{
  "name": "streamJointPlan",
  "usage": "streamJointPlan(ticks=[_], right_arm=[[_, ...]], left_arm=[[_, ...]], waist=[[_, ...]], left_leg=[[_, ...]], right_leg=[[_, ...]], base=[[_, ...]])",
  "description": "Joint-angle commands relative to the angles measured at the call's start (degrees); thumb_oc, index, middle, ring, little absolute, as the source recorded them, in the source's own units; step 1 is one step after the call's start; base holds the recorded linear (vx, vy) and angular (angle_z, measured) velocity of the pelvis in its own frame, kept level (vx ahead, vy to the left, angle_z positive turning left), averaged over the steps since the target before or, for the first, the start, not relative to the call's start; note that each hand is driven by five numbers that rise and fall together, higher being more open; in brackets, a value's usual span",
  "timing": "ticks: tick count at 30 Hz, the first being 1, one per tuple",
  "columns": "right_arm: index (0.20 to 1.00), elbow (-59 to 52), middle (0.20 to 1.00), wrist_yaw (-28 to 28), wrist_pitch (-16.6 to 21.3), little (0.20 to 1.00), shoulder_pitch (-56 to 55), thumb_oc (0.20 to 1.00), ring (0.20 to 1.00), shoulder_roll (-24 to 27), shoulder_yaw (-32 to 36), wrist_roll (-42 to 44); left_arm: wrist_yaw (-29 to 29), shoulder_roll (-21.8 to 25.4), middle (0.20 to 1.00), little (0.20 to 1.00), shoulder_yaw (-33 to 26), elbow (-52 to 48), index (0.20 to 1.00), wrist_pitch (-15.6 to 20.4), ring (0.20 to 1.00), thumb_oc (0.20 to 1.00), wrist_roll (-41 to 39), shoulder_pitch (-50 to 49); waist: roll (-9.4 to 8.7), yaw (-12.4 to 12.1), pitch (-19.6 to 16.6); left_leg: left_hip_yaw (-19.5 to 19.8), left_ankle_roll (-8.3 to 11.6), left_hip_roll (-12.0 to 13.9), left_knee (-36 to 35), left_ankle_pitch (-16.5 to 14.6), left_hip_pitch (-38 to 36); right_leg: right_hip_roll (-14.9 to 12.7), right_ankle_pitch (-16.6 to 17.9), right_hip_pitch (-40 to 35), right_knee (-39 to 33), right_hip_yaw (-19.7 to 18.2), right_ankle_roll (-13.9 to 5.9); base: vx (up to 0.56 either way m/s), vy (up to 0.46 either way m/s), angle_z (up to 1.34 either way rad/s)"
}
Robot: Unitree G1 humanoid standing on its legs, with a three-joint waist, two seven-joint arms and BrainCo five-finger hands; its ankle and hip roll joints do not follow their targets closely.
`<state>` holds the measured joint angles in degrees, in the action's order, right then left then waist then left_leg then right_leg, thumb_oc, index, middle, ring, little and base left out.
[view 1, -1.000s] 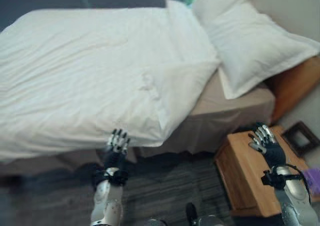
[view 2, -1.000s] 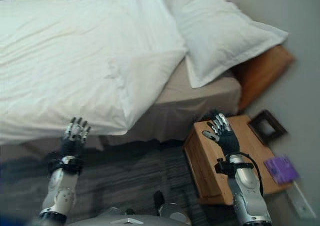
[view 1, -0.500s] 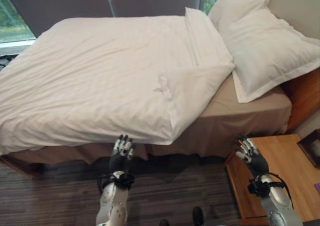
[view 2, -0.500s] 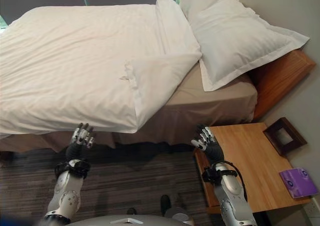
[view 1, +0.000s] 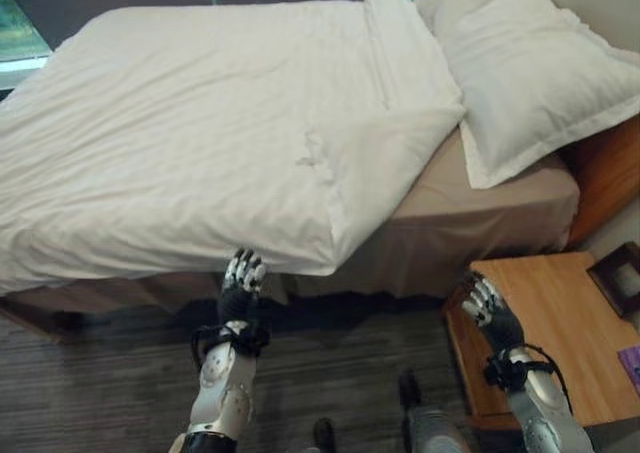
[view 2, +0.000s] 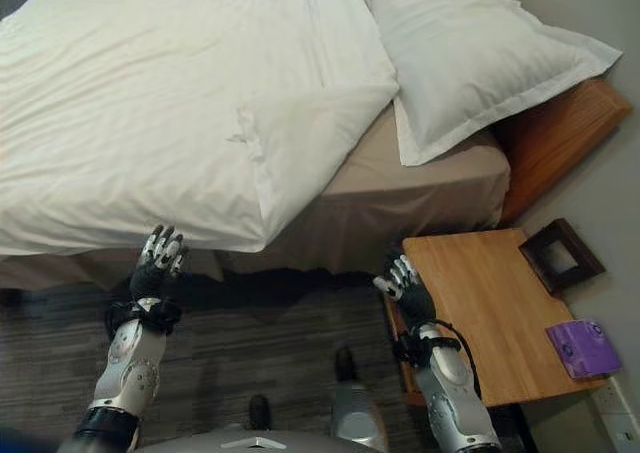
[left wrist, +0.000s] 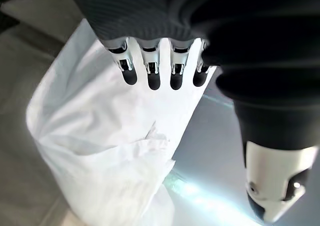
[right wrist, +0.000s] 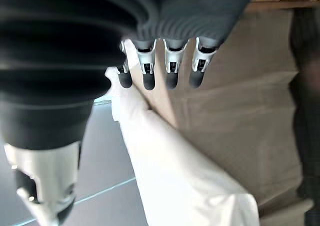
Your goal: Making the bed.
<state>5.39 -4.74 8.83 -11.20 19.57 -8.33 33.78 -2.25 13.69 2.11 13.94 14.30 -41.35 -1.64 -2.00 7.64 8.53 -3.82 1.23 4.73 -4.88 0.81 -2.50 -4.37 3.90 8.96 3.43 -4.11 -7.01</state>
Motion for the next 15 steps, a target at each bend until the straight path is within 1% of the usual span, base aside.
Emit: streamJointPlan(ticks=[1,2,3,4,5,6,7,8,9,10,11,12,13,14,15], right_arm=[[1.000,-3.14,1.000,-1.17,4.21,1.000,3.34,1.000,1.000,2.14,1.95,2.92],[1.000,-2.93,1.000,-1.03,4.32,1.000,3.60,1.000,1.000,2.38,1.81,3.48],[1.000,-3.02,1.000,-0.66,4.26,1.000,3.48,1.000,1.000,2.50,1.70,3.52],[1.000,-3.02,1.000,-0.65,4.26,1.000,3.48,1.000,1.000,2.48,1.71,3.52],[1.000,-3.17,1.000,-0.44,3.96,1.000,2.99,1.000,1.000,3.02,2.36,3.44],[1.000,-3.20,1.000,-0.43,3.95,1.000,2.96,1.000,1.000,3.02,2.38,3.44],[1.000,-3.54,1.000,-0.37,4.01,1.000,2.66,1.000,1.000,3.47,2.88,3.41],[1.000,-3.58,1.000,-0.57,3.88,1.000,2.47,1.000,1.000,3.56,2.89,3.43],[1.000,-3.80,1.000,-1.29,3.82,1.000,1.67,1.000,1.000,3.68,2.96,3.44],[1.000,-3.70,1.000,-1.81,3.54,1.000,1.30,1.000,1.000,4.06,2.81,2.96],[1.000,-3.68,1.000,-2.34,3.49,1.000,0.84,1.000,1.000,4.02,2.64,2.62],[1.000,-3.44,1.000,-3.28,2.98,1.000,0.96,1.000,1.000,4.48,2.17,1.82],[1.000,-3.90,1.000,-3.78,2.71,1.000,0.35,1.000,1.000,4.42,2.11,0.87],[1.000,-3.87,1.000,-4.14,2.92,1.000,0.11,1.000,1.000,4.30,1.84,1.19],[1.000,-3.87,1.000,-4.14,2.92,1.000,0.13,1.000,1.000,4.27,1.85,1.19]], left_arm=[[0.22,1.62,1.000,1.000,0.84,-2.73,1.000,3.67,1.000,1.000,2.43,7.69],[-0.41,2.01,1.000,1.000,0.80,-3.12,1.000,3.82,1.000,1.000,2.76,8.29],[-0.84,2.14,1.000,1.000,1.14,-3.26,1.000,3.64,1.000,1.000,2.97,8.52],[-0.86,2.14,1.000,1.000,1.15,-3.27,1.000,3.64,1.000,1.000,2.98,8.53],[-1.65,2.76,1.000,1.000,0.97,-4.57,1.000,3.61,1.000,1.000,3.76,9.57],[-1.66,2.75,1.000,1.000,0.99,-4.59,1.000,3.59,1.000,1.000,3.77,9.56],[-2.27,3.97,1.000,1.000,0.20,-4.54,1.000,3.69,1.000,1.000,5.08,10.35],[-2.52,4.43,1.000,1.000,0.17,-4.81,1.000,3.62,1.000,1.000,5.81,10.48],[-3.46,6.04,1.000,1.000,-0.54,-4.69,1.000,3.71,1.000,1.000,8.40,10.74],[-4.50,8.07,1.000,1.000,-1.77,-5.84,1.000,3.55,1.000,1.000,11.02,11.03],[-5.27,9.32,1.000,1.000,-2.33,-5.98,1.000,3.66,1.000,1.000,12.33,11.47],[-5.09,11.50,1.000,1.000,-3.48,-5.74,1.000,4.03,1.000,1.000,12.48,12.45],[-6.82,14.93,1.000,1.000,-5.03,-1.85,1.000,4.54,1.000,1.000,14.84,15.76],[-8.09,16.06,1.000,1.000,-5.31,1.30,1.000,4.38,1.000,1.000,15.42,16.87],[-8.08,16.11,1.000,1.000,-5.25,1.47,1.000,4.48,1.000,1.000,15.39,17.00]], waist=[[-0.57,0.89,1.15],[-1.21,0.73,1.60],[-1.63,0.47,1.93],[-1.62,0.46,2.03],[-2.14,0.10,2.12],[-2.16,0.01,2.35],[-1.77,-0.17,2.02],[-1.67,-0.31,1.85],[-0.98,-0.33,1.26],[-0.19,-1.00,1.16],[0.43,-1.26,0.87],[0.69,-1.26,0.73],[1.60,-0.02,-0.05],[1.79,0.50,-0.41],[1.75,0.39,-0.31]], left_leg=[[-0.33,5.73,3.18,19.08,6.11,-1.25],[-0.24,5.62,3.47,23.43,6.93,0.50],[-0.85,5.13,3.60,24.19,6.80,1.88],[-0.83,5.12,3.63,24.35,6.68,1.85],[-3.48,4.53,4.05,21.57,5.51,4.99],[-3.56,4.49,4.03,21.63,5.34,4.69],[-4.81,4.41,3.60,16.40,4.31,5.66],[-4.78,4.37,3.21,14.85,4.15,5.33],[-4.77,4.45,2.08,10.13,4.20,5.80],[-3.16,4.24,0.43,7.14,5.36,7.20],[-2.92,4.47,0.15,4.41,6.92,8.10],[-2.31,4.20,-0.16,3.69,5.84,6.08],[-2.88,4.22,-0.34,1.68,6.08,4.27],[-3.24,4.08,-0.39,0.40,5.86,3.02],[-3.34,4.08,-0.38,0.37,5.82,2.88]], right_leg=[[1.40,-0.80,-1.86,-0.14,2.70,2.57],[1.15,-1.21,-3.26,-0.83,3.05,3.44],[0.95,-1.59,-4.54,-1.46,3.07,3.76],[0.97,-1.60,-4.68,-1.51,3.09,3.74],[-0.06,-1.85,-7.28,-3.13,3.02,3.46],[-0.09,-1.87,-7.64,-3.28,2.97,3.41],[-0.30,-2.19,-9.10,-4.51,3.23,2.96],[-0.34,-2.15,-9.70,-4.88,2.80,2.79],[-0.18,-2.46,-9.99,-5.48,2.81,2.56],[0.12,-2.71,-11.02,-6.08,2.56,2.51],[0.66,-2.79,-11.45,-6.04,2.68,2.40],[1.02,-3.54,-12.01,-5.70,1.82,2.20],[1.69,-3.66,-11.79,-5.88,1.01,2.23],[1.84,-3.76,-11.96,-6.21,0.25,2.32],[1.84,-3.76,-12.05,-6.24,0.15,2.31]], base=[[0.21,-0.321,0.59],[0.16,-0.216,0.57],[0.12,-0.123,0.58],[0.20,-0.088,0.17],[0.15,-0.043,0.06],[0.28,-0.042,0.12],[0.18,0.019,0.02],[0.27,0.050,0.10],[0.25,0.072,-0.04],[0.26,0.072,0.02],[0.23,0.047,-0.09],[0.25,0.073,-0.29],[0.25,0.105,-0.53],[0.19,0.095,-0.65],[0.13,0.089,-0.58]])
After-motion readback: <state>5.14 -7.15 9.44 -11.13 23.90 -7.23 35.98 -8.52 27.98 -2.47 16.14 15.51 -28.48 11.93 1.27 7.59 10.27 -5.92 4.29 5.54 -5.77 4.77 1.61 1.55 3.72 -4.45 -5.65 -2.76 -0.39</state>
